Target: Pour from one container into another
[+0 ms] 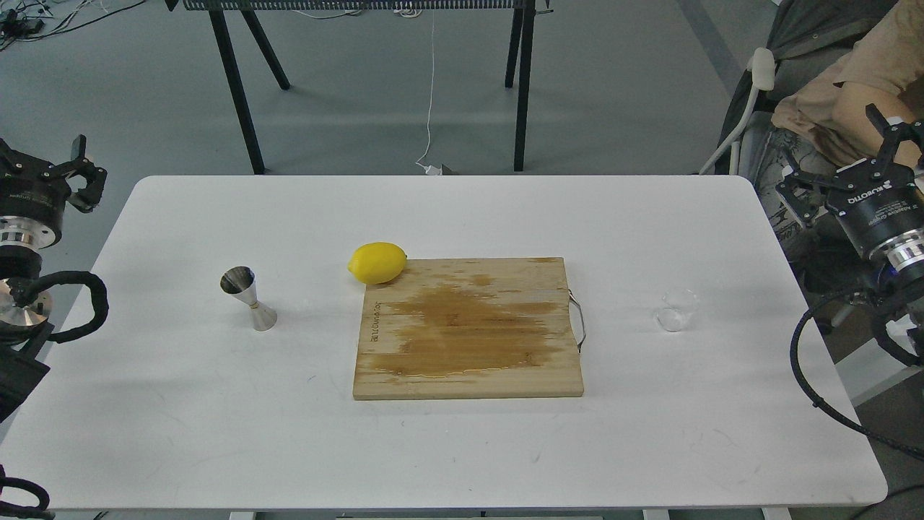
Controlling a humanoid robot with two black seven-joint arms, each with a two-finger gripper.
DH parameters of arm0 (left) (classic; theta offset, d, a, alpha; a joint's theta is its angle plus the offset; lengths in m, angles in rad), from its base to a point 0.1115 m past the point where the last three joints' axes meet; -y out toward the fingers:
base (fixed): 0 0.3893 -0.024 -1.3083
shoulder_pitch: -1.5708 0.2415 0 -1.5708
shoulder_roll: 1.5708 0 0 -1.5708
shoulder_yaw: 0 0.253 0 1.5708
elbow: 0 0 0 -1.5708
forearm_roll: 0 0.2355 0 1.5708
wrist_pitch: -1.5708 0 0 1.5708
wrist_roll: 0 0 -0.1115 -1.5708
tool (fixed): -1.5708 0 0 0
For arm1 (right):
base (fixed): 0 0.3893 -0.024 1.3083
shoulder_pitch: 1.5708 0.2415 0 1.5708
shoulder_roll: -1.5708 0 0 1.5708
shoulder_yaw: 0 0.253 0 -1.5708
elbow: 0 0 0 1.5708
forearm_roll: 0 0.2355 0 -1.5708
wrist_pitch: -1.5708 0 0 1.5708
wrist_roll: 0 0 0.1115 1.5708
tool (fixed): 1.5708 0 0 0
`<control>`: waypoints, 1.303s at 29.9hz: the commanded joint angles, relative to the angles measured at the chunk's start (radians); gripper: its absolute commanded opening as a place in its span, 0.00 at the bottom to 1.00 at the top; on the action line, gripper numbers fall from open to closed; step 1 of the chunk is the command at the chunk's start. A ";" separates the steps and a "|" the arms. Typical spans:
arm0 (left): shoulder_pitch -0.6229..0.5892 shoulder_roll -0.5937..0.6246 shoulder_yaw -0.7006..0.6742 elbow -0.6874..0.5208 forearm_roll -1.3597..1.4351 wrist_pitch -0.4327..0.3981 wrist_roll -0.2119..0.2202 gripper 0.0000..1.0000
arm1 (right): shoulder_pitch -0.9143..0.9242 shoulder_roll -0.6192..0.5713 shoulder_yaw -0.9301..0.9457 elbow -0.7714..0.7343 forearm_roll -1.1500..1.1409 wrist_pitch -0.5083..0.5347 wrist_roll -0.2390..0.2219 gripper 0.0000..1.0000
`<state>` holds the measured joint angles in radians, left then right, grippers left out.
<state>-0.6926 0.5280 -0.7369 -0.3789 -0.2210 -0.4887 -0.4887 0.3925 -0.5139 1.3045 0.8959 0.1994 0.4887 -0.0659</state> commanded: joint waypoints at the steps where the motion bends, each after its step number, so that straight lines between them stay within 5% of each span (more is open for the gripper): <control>1: -0.002 0.006 -0.001 0.000 0.000 0.000 0.000 1.00 | -0.001 0.000 -0.001 0.001 0.000 0.000 0.000 0.99; 18: 0.004 0.033 -0.006 0.091 0.001 0.000 0.000 1.00 | -0.004 0.000 -0.001 0.009 0.003 0.000 0.000 0.99; 30: -0.156 0.185 0.004 0.058 0.627 0.000 0.000 1.00 | -0.001 0.023 0.001 0.014 0.005 0.000 0.000 0.99; 34: -0.200 0.222 0.005 -0.072 0.783 0.000 0.000 1.00 | -0.001 0.031 0.002 0.015 0.005 0.000 0.000 0.99; 39: -0.211 0.273 0.004 -0.394 1.255 0.000 0.000 1.00 | -0.001 0.031 0.012 0.015 0.006 0.000 0.000 0.99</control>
<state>-0.8995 0.7788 -0.7329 -0.5957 0.7528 -0.4890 -0.4887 0.3914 -0.4836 1.3097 0.9114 0.2041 0.4887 -0.0660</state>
